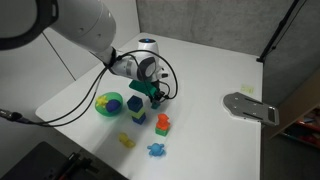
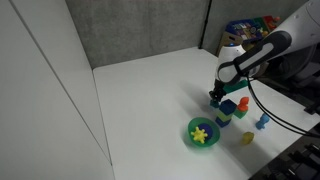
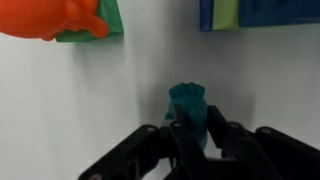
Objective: Remove the toy from on top of the blue block and put it on the table
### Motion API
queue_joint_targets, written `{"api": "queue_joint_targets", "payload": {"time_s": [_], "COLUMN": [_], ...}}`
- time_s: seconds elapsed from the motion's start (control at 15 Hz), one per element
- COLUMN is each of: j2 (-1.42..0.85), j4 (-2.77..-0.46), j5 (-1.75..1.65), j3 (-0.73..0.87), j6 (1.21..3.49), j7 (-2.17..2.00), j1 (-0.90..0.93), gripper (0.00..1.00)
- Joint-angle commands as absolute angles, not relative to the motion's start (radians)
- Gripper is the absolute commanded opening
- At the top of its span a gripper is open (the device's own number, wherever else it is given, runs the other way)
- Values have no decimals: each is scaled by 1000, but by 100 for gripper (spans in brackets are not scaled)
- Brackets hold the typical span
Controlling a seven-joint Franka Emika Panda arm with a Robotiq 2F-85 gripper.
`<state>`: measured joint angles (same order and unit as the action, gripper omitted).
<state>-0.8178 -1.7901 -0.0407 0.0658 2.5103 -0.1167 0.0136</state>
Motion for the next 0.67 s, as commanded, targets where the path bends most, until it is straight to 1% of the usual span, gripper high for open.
{"api": "queue_joint_targets", "payload": {"time_s": [0.0,0.33,0.6], "j2": [-787,-684,-567], "j4": [-1777,-1813,-1836], "j5": [-23,-32,-45], "j3": [64,75,79], "j6": [2466,2427,2313], "j7": [-118,-119,-118], "j1": [8,13,17], "gripper": [62,99,100]}}
